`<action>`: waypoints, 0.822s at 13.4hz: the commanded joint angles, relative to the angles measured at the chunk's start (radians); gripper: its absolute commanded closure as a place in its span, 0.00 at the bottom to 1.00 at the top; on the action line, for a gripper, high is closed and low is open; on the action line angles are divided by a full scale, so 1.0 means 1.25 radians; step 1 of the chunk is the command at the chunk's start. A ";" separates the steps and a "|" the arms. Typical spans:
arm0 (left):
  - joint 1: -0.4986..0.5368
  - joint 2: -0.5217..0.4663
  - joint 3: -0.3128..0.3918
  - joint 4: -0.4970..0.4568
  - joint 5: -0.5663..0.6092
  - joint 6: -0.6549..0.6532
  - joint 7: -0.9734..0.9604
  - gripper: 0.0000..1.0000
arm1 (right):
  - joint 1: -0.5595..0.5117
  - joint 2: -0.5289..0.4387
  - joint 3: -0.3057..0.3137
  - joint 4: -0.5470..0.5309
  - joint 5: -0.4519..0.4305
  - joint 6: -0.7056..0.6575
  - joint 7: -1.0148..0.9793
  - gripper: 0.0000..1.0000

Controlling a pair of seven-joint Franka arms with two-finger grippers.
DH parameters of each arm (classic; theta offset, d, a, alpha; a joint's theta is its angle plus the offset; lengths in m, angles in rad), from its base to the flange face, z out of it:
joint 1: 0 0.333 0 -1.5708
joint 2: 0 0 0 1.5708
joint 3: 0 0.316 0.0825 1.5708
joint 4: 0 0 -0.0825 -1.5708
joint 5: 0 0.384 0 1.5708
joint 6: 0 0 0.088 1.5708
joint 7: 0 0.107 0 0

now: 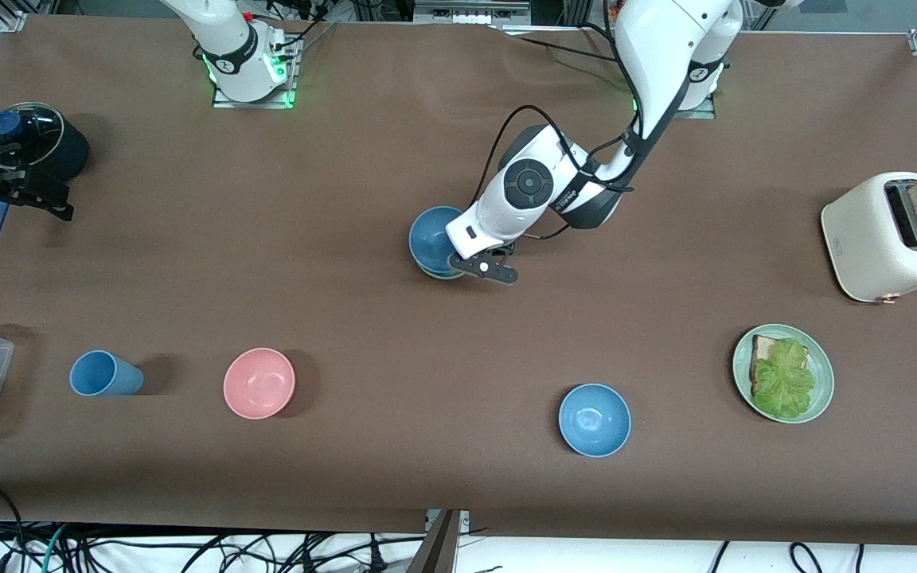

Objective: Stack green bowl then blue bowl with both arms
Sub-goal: 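Carry the blue bowl onto the green bowl and open the left gripper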

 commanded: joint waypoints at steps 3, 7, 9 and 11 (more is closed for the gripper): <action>-0.010 0.002 0.014 0.001 -0.003 -0.004 -0.008 0.10 | -0.010 -0.003 0.005 -0.001 0.006 0.003 -0.003 0.00; -0.003 -0.025 0.014 0.009 -0.003 -0.034 -0.006 0.00 | -0.010 -0.003 0.005 0.000 0.006 0.003 -0.004 0.00; 0.012 -0.073 0.023 0.022 -0.004 -0.108 -0.004 0.00 | -0.010 -0.003 0.005 -0.001 0.006 0.003 -0.003 0.00; 0.046 -0.129 0.025 0.050 -0.004 -0.207 -0.004 0.00 | -0.010 -0.003 0.005 -0.001 0.006 0.003 -0.003 0.00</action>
